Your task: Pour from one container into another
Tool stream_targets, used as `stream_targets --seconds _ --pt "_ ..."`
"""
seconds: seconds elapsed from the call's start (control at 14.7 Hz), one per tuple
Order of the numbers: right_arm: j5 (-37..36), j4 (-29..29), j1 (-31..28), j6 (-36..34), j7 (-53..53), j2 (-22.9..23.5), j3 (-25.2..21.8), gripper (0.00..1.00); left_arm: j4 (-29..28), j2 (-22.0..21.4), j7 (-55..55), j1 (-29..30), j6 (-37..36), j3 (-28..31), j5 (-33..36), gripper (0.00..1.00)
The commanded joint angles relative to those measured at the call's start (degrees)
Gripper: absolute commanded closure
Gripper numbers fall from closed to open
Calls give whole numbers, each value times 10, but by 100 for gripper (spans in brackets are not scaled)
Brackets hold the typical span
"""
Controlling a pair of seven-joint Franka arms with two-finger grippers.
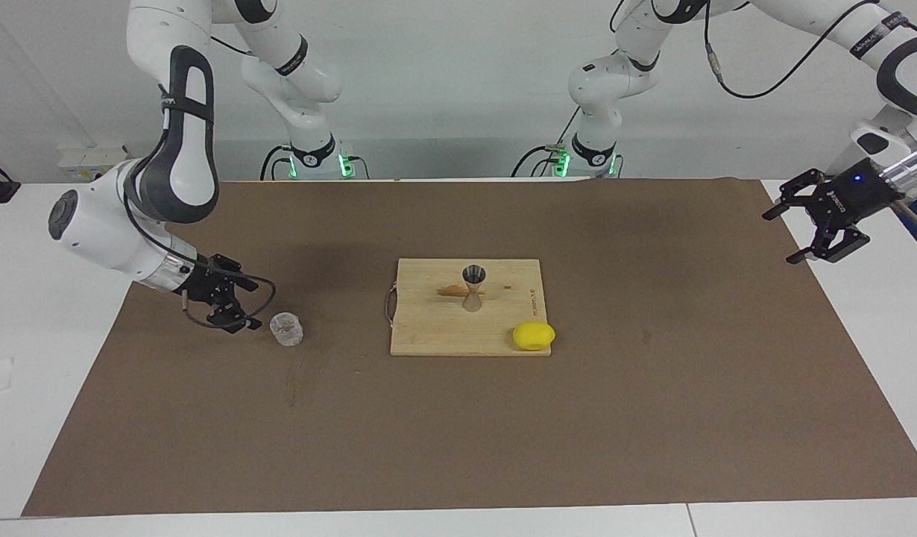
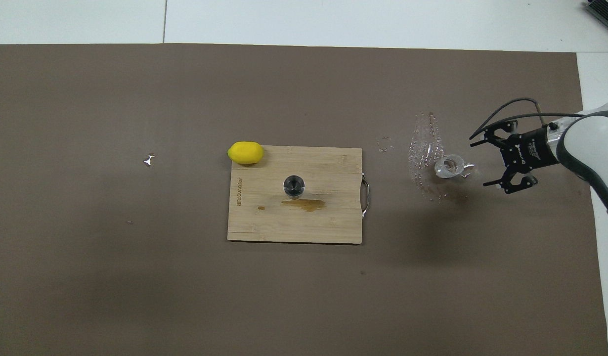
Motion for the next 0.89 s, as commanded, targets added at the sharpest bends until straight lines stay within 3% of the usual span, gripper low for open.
stream_targets --seconds 0.0,0.27,0.48,0.61,0.82 --pt "36 -5 -24 14 5 38 7 0 -15 -30 -103 -30 33 2 50 0" --pt "72 -4 -30 16 0 69 7 0 -18 -33 -242 -59 37 4 60 0" --pt "114 -4 -39 34 -25 90 7 0 -19 -54 -371 -102 29 2 129 0" --pt "137 -6 -34 44 -25 91 7 0 -32 -66 -417 -110 29 2 170 0" --pt "146 -18 -29 45 -47 90 8 0 -41 -74 -455 -99 33 8 172 0"
